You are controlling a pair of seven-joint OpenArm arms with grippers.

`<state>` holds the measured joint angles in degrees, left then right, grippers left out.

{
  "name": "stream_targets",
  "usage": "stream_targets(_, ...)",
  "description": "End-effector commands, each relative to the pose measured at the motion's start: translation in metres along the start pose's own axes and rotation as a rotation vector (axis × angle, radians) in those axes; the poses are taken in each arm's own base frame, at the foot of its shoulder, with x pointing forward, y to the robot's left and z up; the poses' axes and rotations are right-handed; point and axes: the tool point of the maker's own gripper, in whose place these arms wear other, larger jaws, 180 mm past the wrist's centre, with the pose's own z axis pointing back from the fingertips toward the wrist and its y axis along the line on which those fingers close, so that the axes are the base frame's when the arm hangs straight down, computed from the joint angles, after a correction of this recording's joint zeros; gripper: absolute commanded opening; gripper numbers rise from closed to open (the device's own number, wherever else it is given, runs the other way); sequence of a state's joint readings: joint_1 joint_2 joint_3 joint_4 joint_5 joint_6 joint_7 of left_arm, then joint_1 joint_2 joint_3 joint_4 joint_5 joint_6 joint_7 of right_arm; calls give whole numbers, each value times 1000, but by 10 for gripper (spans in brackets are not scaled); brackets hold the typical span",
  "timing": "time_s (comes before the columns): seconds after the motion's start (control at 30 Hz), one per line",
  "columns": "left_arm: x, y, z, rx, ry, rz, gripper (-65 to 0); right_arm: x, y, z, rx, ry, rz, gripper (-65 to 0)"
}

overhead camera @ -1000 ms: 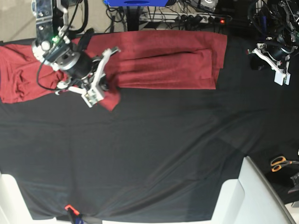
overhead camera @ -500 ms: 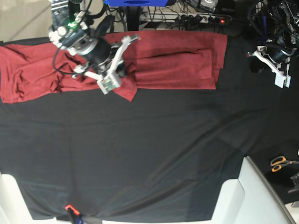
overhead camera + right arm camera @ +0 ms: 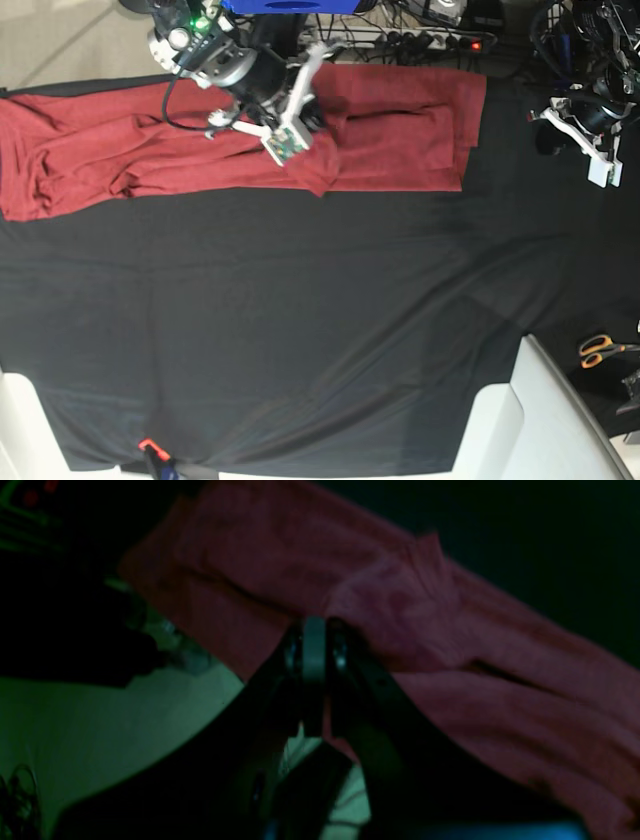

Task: Fold the T-shirt properly
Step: 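Grasp the sleeve end with the right gripper and fold it over the strip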

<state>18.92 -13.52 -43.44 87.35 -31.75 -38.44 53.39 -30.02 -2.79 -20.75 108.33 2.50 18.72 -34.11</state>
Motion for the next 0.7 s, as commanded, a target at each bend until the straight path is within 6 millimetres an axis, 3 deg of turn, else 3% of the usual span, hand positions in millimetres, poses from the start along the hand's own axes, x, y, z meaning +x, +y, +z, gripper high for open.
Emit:
stream_targets(0.0, 13, 4, 5, 6, -38, -17, -650, 11, 4, 1, 16, -44, -4, -650)
stream_targets(0.23, 13, 4, 5, 6, -38, -17, -650, -4, 2, -16, 34, 11, 5, -650)
stream_targets(0.3, 13, 4, 5, 6, -38, -17, -650, -10, 10, -22, 59, 33, 15, -650)
stream_targets(0.67, 13, 4, 5, 7, -37, -18, -650, -12, 16, -35, 100, 60, 98, -650)
